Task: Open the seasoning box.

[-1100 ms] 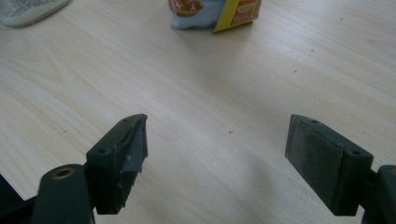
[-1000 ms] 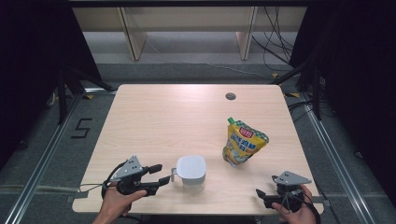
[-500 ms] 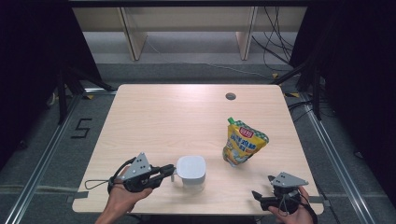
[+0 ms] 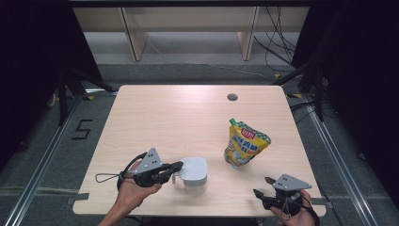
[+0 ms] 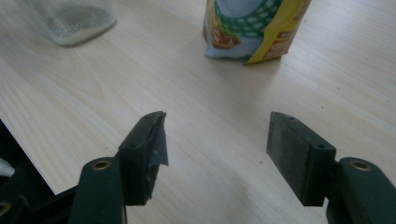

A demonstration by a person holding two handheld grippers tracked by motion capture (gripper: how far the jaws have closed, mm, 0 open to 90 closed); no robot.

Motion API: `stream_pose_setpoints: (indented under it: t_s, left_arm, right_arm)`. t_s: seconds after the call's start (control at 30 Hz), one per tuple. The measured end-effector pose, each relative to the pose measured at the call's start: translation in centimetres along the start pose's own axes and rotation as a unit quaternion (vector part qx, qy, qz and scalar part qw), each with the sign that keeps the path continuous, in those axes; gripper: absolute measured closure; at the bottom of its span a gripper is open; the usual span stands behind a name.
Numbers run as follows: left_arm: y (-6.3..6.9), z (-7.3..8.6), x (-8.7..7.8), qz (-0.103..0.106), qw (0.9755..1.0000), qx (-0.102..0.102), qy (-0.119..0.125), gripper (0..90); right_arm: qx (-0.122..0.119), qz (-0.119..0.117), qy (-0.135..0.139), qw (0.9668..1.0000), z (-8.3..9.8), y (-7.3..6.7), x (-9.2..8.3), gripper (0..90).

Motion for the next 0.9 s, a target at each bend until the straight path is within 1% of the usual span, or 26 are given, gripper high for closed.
stream_pose_setpoints:
  t_s: [0.03,0.07,0.1,0.13,0.17,0.2,0.23,0.27,0.3,0.37,0.4,0.43,0.47,0.5,0.53,0.57,0.6,0.63,0.67,0.7,0.73,0.77,0.83,0.87,0.9]
  left_arm:
    - [0.0,0.0,0.0,0.0,1.0,0.0,0.0,88.9]
    - [-0.3,0.2,0.1,-0.002,1.0,-0.001,-0.003,88.9]
    - [-0.3,0.2,0.1,-0.002,1.0,-0.001,-0.003,88.9]
    - [-0.3,0.2,0.1,0.001,0.9999,-0.014,-0.001,88.9]
    - [-0.4,0.2,0.1,-0.001,0.9999,-0.01,0.0,88.9]
    - [-0.4,0.2,0.1,-0.002,1.0,-0.006,-0.001,88.8]
    - [-0.3,0.3,0.1,0.0,1.0,-0.009,0.0,88.9]
    - [-0.3,0.3,0.1,-0.002,1.0,-0.006,-0.001,88.8]
    - [-0.3,0.3,0.1,-0.002,1.0,-0.007,-0.001,88.8]
    - [-0.3,0.3,0.0,-0.006,1.0,-0.002,0.001,88.8]
    - [-0.3,0.3,0.0,-0.004,1.0,-0.003,0.003,88.8]
    - [-0.3,0.4,0.0,-0.005,1.0,-0.003,0.002,88.7]
    - [-0.4,0.4,-0.1,-0.006,1.0,0.002,0.0,88.6]
    - [-0.3,0.5,-0.1,-0.005,0.9999,-0.011,0.001,88.4]
    - [-0.4,0.4,-0.1,-0.004,1.0,-0.008,0.004,88.4]
    - [-0.4,0.4,-0.1,-0.004,1.0,-0.008,0.004,88.4]
    - [-0.4,0.5,-0.1,-0.003,1.0,-0.008,0.004,88.4]
    - [-0.4,0.5,-0.2,-0.002,1.0,-0.005,0.003,88.4]
    - [-0.5,0.5,-0.2,-0.003,1.0,-0.005,0.004,88.3]
    - [-0.5,0.5,-0.2,-0.003,1.0,-0.005,0.004,88.3]
    - [-0.4,0.6,-0.2,-0.003,0.9999,-0.014,0.007,88.3]
    - [-0.4,0.6,-0.2,-0.003,0.9999,-0.013,0.008,88.3]
    - [-0.4,0.6,-0.2,0.0,0.9999,-0.012,0.009,88.3]
    - [-0.4,0.6,-0.2,0.0,0.9999,-0.012,0.009,88.3]
    - [-0.4,0.6,-0.2,0.001,0.9999,-0.012,0.009,88.3]
  right_arm:
    - [-0.01,0.003,0.007,0.9999,-0.2,0.1,0.0,40.5]
    - [-0.005,-0.003,0.005,1.0,-0.2,-0.2,0.0,41.7]
    - [-0.009,-0.001,0.006,0.9999,-0.3,-0.2,0.0,42.3]
    - [-0.014,-0.004,0.011,0.9998,-0.4,-0.3,0.0,44.0]
    - [-0.017,-0.003,0.009,0.9998,-0.4,-0.4,0.0,45.3]
    - [-0.013,-0.005,0.012,0.9998,-0.5,-0.6,0.0,46.1]
    - [-0.026,-0.006,0.014,0.9995,-0.6,-0.6,0.0,46.7]
    - [-0.027,-0.011,0.021,0.9993,-0.9,-0.8,-0.1,48.7]
    - [-0.022,-0.015,0.029,0.9992,-1.1,-1.1,-0.1,49.9]
    - [-0.027,-0.022,0.043,0.9985,-1.6,-1.5,-0.3,54.6]
    - [-0.029,-0.029,0.052,0.9978,-1.8,-1.8,-0.4,56.7]
    - [-0.024,-0.033,0.054,0.9977,-2.0,-2.2,-0.4,58.6]
    - [-0.029,-0.034,0.059,0.9972,-2.3,-2.5,-0.4,60.8]
    - [-0.045,-0.031,0.066,0.9963,-2.6,-2.6,-0.4,63.0]
    - [-0.049,-0.035,0.07,0.9958,-2.9,-3.0,-0.4,64.8]
    - [-0.049,-0.035,0.07,0.9958,-2.9,-3.0,-0.4,64.8]
    - [-0.056,-0.031,0.075,0.9951,-3.2,-3.1,-0.4,66.8]
    - [-0.05,-0.037,0.074,0.9954,-3.5,-3.6,-0.5,69.5]
    - [-0.054,-0.041,0.084,0.9942,-4.1,-4.1,-0.5,73.5]
    - [-0.054,-0.041,0.084,0.9942,-4.1,-4.1,-0.5,73.5]
    - [-0.067,-0.047,0.089,0.9927,-4.6,-4.5,-0.3,76.4]
    - [-0.064,-0.046,0.092,0.9926,-4.8,-4.5,-0.2,77.6]
    - [-0.066,-0.061,0.093,0.9916,-5.2,-5.0,0.1,79.6]
    - [-0.066,-0.061,0.093,0.9916,-5.2,-5.0,0.1,79.6]
    - [-0.061,-0.063,0.094,0.9917,-5.4,-5.2,0.2,80.7]
Point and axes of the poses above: each handheld gripper's, and its own axes: x roughly forward along the jaws, z roughly out of its underside, y roughly to its right, the point moved 8 cm from there along x, roughly forward along the jaws, and after that the axes turned 12 degrees about -y, right-handed, at the moved point
